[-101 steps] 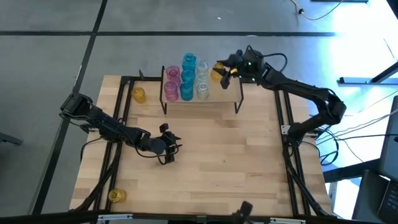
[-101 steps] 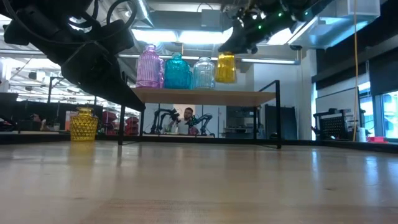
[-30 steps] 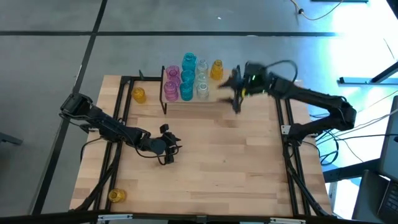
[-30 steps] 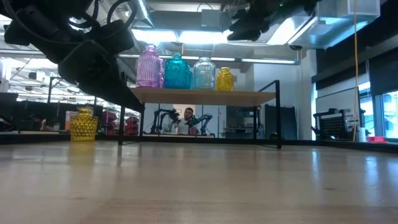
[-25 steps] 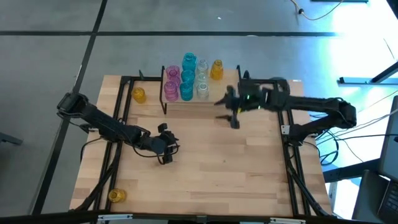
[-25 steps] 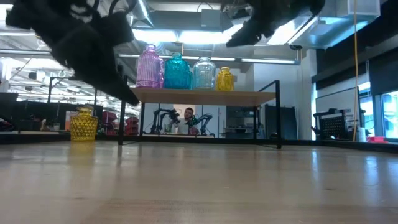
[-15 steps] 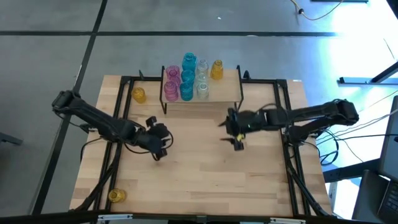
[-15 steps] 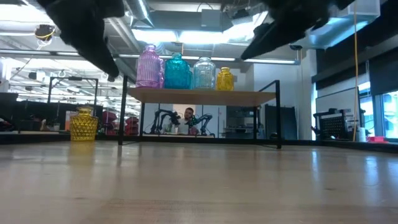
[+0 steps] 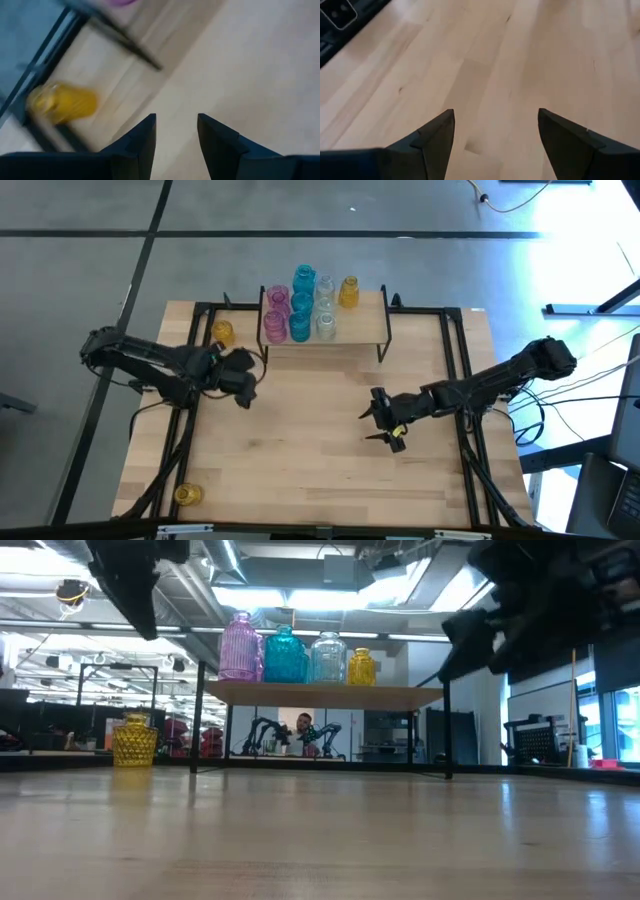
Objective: Sort vases onto shelf
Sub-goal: Put the top yellow flower vase on the shelf aligned with the other yellow flower vase
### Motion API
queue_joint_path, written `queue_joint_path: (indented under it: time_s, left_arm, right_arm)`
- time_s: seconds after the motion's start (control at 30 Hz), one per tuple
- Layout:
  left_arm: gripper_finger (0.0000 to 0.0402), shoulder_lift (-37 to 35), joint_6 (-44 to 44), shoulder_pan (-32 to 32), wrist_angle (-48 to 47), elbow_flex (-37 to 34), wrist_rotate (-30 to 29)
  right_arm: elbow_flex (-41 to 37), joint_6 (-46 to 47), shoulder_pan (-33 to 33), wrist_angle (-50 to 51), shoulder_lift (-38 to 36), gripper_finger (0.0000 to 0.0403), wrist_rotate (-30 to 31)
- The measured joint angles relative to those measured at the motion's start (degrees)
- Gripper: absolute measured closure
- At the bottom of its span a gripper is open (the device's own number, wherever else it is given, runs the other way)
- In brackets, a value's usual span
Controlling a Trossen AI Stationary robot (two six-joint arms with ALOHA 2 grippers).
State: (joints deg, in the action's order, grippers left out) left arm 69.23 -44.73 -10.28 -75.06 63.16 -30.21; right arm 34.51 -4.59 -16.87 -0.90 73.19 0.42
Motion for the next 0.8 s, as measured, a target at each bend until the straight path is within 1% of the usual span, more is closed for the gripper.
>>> queue_joint_path:
  time_s: [0.13, 0.23, 0.4, 0.53, 0.67, 0.8]
  left_arm:
    - [0.0264, 0.0, -1.5, 6.5, -7.4, 0.0, 1.6]
    - [0.0264, 0.0, 0.2, 12.1, -9.1, 0.0, 1.5]
    - [0.0264, 0.0, 7.6, 22.3, -8.9, 0.0, 0.9]
    - [0.0264, 0.0, 14.4, 30.0, -7.2, 0.0, 0.8]
    - [0.0264, 0.0, 21.4, 37.0, -3.4, 0.0, 1.6]
    - [0.0264, 0.1, 27.9, 43.8, 1.6, 0.0, 5.5]
  right_arm:
    - [-4.7, -0.1, 0.4, -8.9, 0.0, 0.0136, 0.0]
    - [-5.5, -0.1, 0.4, -10.1, 0.0, 0.0136, 1.1]
    - [-5.5, -0.5, 0.4, -10.2, 0.0, 0.0136, 3.8]
    - [-5.5, -0.6, 0.4, -10.2, 0.0, 0.0136, 5.6]
    - [-5.5, -1.5, 0.4, -10.1, 0.0, 0.0136, 5.9]
    - [-5.5, -1.7, 0.4, -9.9, 0.0, 0.0136, 5.9]
